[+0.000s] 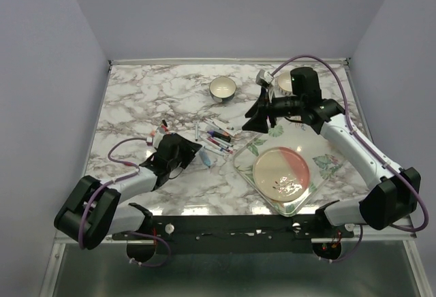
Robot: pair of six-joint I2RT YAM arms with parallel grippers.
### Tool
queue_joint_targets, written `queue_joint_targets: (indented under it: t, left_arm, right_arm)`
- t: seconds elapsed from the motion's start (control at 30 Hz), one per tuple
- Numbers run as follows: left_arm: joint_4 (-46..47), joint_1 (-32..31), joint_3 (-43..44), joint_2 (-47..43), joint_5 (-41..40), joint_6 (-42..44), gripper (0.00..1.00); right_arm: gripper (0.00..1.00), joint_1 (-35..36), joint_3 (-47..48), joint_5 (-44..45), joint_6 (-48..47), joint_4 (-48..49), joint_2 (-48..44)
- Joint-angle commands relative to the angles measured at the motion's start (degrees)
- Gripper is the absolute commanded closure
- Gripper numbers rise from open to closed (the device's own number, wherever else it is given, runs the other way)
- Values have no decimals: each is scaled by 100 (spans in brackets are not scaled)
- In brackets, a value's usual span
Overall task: Open the pen caps
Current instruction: Place the barrel on the table with the left arm
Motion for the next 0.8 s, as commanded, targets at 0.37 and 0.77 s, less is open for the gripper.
queue_joint_targets:
  t: [0.37,0.77]
  left_arm:
    - [-2131,-8,-441,-3327,-1323,751,19]
    - [-5800,711,382,-3500,-2626,-593,1]
  right_arm:
    - [37,-168,-133,-424,33,124,-296]
    - [37,-177,-186,-557,103,168,-357]
